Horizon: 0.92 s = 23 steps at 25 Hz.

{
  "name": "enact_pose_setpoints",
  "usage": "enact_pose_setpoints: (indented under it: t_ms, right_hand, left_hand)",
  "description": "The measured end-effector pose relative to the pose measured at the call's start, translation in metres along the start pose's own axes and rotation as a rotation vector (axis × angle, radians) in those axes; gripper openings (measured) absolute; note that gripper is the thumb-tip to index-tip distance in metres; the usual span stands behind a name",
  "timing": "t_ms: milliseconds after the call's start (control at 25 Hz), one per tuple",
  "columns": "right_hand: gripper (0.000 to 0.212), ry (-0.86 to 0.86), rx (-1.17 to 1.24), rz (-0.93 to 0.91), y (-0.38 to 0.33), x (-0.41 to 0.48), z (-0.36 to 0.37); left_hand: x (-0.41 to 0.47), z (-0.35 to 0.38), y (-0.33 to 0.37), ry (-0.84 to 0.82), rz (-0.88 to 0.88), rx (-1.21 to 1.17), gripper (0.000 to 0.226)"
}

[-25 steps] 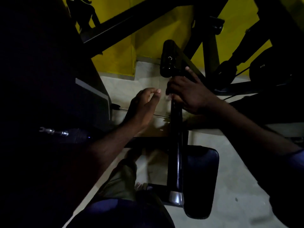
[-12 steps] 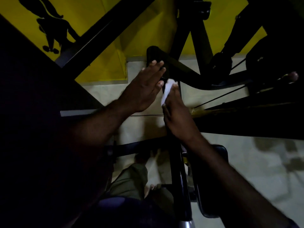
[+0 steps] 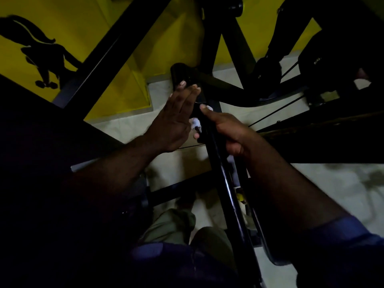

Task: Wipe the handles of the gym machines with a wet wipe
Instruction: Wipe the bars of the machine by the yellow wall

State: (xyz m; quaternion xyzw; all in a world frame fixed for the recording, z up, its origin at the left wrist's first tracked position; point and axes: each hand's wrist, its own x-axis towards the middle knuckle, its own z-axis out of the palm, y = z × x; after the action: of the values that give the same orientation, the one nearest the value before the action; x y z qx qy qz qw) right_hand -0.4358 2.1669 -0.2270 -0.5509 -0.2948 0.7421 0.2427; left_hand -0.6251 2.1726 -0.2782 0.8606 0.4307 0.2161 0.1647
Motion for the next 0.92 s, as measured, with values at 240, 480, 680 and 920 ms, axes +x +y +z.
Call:
enact_pose_setpoints:
  t_ms: [240, 480, 680, 920]
  right_hand:
    - [0.062, -0.166, -0.365, 0.060, 0.053, -0.098, -0.006]
    - [0.019, 0.034, -0.100, -0.003, -0.004, -0.007, 0.012]
    - [0.025, -0.056, -0.282, 0.059, 0.044, -0.077, -0.004]
    - [0.062, 0.026, -0.212, -0.020, 0.066, -0.127, -0.011]
  left_hand:
    - [0.001, -0.002, 0.002, 0.024, -0.011, -0.071, 0.085]
    - [0.002, 0.000, -0.001, -0.002, 0.018, -0.037, 0.084]
    - [0.002, 0.001, -0.002, -0.010, 0.000, -0.033, 0.090]
    - [0.002, -0.001, 0.001, -0.041, -0.037, -0.055, 0.095]
